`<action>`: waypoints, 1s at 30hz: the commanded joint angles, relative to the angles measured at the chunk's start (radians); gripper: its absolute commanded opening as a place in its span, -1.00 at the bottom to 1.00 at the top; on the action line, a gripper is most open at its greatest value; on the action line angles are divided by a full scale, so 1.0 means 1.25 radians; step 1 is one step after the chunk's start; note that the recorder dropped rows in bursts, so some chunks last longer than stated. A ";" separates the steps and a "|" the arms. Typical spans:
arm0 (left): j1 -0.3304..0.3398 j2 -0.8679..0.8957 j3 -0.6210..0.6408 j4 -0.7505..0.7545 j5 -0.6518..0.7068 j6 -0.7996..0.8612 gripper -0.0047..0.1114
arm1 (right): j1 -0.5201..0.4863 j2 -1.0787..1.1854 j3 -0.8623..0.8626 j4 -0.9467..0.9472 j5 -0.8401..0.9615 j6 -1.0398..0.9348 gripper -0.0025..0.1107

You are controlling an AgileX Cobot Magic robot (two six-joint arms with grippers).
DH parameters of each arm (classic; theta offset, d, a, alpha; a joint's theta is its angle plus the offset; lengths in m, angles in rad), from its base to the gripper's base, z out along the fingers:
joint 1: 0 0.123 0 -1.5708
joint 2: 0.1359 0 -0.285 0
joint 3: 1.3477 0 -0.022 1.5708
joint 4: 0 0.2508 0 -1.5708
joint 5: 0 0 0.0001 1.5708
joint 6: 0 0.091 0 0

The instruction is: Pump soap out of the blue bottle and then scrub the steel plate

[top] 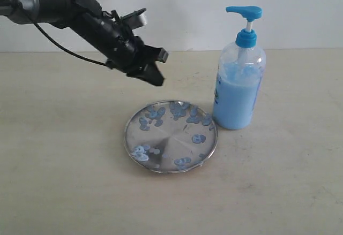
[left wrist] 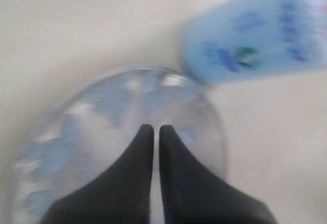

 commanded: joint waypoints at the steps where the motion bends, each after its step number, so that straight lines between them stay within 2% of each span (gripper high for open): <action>1: -0.042 0.019 0.007 -0.038 0.205 0.230 -0.84 | -0.002 -0.004 0.000 0.004 -0.003 0.002 -0.94; 4: -0.052 0.004 0.006 0.197 0.189 0.126 -0.84 | -0.002 -0.004 0.000 0.004 -0.003 0.002 -0.94; 5: -0.052 0.002 0.006 0.241 0.103 0.085 -0.84 | -0.002 -0.004 0.000 0.004 -0.003 0.002 -0.94; 6: -0.052 0.004 0.006 0.258 0.001 0.029 -0.84 | -0.002 -0.004 0.000 0.004 -0.003 0.002 -0.94; 8: -0.052 0.019 0.006 0.211 -0.110 -0.060 -0.84 | -0.002 -0.004 0.000 0.004 -0.003 0.002 -0.94; 10: -0.059 0.040 0.006 0.129 -0.068 0.020 -0.84 | -0.002 -0.004 0.000 0.004 -0.003 0.002 -0.94; 11: -0.064 0.054 0.006 0.113 0.005 0.094 -0.84 | -0.002 -0.004 0.000 0.004 -0.003 0.002 -0.94; 13: -0.076 0.079 0.006 0.154 0.169 0.191 -0.84 | -0.002 -0.004 0.000 0.004 -0.003 0.002 -0.94; 14: -0.081 0.089 0.006 0.203 0.205 0.196 -0.84 | -0.002 -0.004 0.000 0.004 -0.003 0.002 -0.94; 18: -0.087 0.092 0.008 0.363 0.205 0.057 -0.84 | -0.002 -0.004 0.000 0.004 -0.003 0.002 -0.94; 21: -0.087 0.092 -0.004 0.400 0.205 -0.074 -0.84 | -0.002 -0.004 0.000 0.004 -0.003 0.002 -0.94; 23: -0.091 0.092 -0.015 0.336 0.156 -0.143 -0.84 | -0.002 -0.004 0.000 0.004 -0.003 0.002 -0.94; 25: -0.091 0.092 -0.017 0.192 0.090 -0.134 -0.84 | -0.002 -0.004 0.000 0.004 -0.003 0.002 -0.94; 28: -0.091 0.092 -0.017 -0.083 0.105 0.085 -0.84 | -0.002 -0.004 0.000 0.004 -0.003 0.002 -0.94; 30: -0.091 0.091 -0.017 -0.152 0.205 0.219 -0.84 | -0.002 -0.004 0.000 0.004 -0.003 0.002 -0.94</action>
